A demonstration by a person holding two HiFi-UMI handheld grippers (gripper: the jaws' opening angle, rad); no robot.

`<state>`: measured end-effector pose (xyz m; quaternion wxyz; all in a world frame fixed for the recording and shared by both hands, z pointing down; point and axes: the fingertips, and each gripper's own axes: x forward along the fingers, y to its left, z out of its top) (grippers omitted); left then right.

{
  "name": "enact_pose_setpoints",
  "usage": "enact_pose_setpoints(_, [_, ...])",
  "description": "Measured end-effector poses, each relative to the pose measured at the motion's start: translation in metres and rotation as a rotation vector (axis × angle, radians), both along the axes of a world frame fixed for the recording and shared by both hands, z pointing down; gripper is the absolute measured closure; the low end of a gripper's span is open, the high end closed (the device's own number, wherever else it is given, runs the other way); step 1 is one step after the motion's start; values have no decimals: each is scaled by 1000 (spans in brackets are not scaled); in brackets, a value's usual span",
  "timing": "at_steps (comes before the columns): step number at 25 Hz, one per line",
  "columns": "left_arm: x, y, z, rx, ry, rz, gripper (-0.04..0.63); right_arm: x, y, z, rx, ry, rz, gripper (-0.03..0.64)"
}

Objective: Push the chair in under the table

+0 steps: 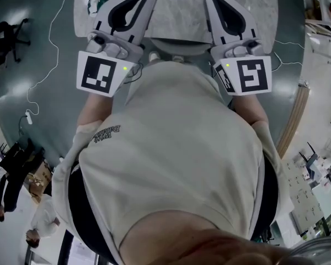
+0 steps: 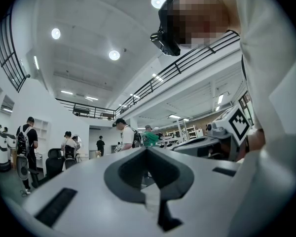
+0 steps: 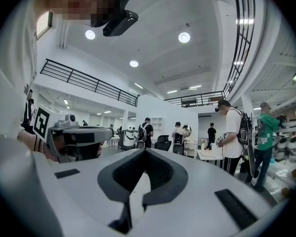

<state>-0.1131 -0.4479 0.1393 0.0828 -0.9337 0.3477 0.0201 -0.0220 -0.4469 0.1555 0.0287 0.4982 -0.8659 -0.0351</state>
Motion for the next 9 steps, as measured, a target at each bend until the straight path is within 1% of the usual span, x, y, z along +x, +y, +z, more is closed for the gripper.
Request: enact_pose_setpoints(9, [-3, -6, 6, -16, -8, -7, 584, -2, -6, 5, -6, 8, 4, 607])
